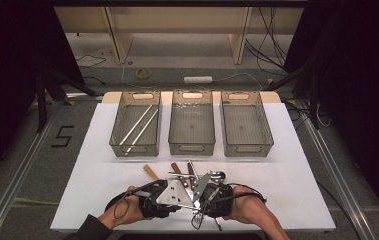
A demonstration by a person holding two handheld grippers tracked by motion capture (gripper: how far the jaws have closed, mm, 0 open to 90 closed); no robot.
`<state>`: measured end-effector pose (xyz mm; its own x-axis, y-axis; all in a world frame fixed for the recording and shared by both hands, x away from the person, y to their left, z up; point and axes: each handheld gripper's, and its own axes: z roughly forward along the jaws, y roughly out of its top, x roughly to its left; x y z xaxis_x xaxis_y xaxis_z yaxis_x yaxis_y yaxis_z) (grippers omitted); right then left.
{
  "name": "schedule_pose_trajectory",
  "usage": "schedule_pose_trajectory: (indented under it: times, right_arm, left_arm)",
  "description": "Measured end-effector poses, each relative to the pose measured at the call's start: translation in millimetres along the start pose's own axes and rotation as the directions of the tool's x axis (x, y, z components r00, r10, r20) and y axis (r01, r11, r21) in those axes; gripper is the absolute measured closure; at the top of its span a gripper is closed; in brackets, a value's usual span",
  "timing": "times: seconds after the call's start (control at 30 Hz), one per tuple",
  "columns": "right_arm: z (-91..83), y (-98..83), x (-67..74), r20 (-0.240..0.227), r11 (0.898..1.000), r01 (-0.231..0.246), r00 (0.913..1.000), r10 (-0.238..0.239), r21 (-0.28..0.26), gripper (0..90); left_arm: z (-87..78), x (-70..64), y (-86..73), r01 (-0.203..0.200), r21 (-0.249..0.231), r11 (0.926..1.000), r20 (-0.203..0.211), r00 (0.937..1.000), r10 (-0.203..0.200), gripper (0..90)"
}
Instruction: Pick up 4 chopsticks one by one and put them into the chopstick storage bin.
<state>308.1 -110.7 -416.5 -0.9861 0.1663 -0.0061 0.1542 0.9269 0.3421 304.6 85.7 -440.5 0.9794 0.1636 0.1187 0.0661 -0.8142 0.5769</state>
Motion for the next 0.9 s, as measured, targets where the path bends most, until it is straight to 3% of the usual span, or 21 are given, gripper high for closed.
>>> schedule_pose_trajectory:
  times: [0.2,0.27,0.33,0.37,0.5,0.6,0.67,0.83,0.9]
  right_arm:
    - [1.0,-2.7,-0.7,-0.021,0.999,0.036,0.9991,-0.036,-0.016,85.0]
    - [-1.6,-4.2,-2.2,-0.032,1.0,0.015,0.9994,-0.016,-0.021,81.7]
    - [-4.3,-6.7,-7.4,-0.036,0.999,-0.008,0.9993,0.007,-0.038,79.3]
    - [-5.0,-8.3,-9.5,-0.027,0.998,-0.012,0.9996,0.011,-0.054,74.0]
    - [-13.1,-12.1,-17.5,-0.014,0.99,-0.083,0.9966,0.082,-0.111,61.3]
    - [-20.9,-16.0,-24.4,-0.044,0.962,-0.188,0.9822,0.182,-0.197,54.8]
    - [-24.7,-18.7,-28.4,-0.044,0.944,-0.228,0.9735,0.224,-0.239,48.7]
    - [-32.6,-24.1,-32.4,-0.013,0.883,-0.309,0.9455,0.326,-0.353,39.4]
    - [-34.5,-26.7,-33.0,-0.003,0.856,-0.34,0.9298,0.368,-0.39,37.1]
  left_arm:
    - [-1.2,-3.9,0.1,-0.046,0.004,0.9989,0.056,0.9974,0.046,81.4]
    - [-1.5,-5.5,0.5,-0.055,-0.007,0.9985,0.08,0.9953,0.055,85.0]
    - [-2.8,-6.4,1.9,-0.055,-0.019,0.9983,0.056,0.9969,0.056,85.7]
    - [-3.9,-5.6,2.3,-0.058,-0.019,0.9982,0.039,0.9975,0.058,85.9]
    - [-6.9,-0.1,-0.7,-0.004,-0.024,0.9997,-0.001,1.0,0.004,86.1]
    - [-9.0,4.5,-2.3,0.034,-0.024,0.9991,-0.041,0.9986,-0.035,86.1]
    - [-10.8,7.4,-3.1,0.063,-0.026,0.9977,-0.069,0.9955,-0.065,86.1]
    - [-18.2,16.0,-7.1,0.157,-0.07,0.9851,-0.099,0.9816,-0.163,86.1]
    - [-21.6,19.7,-9.3,0.201,-0.089,0.9755,-0.114,0.9709,-0.21,86.1]
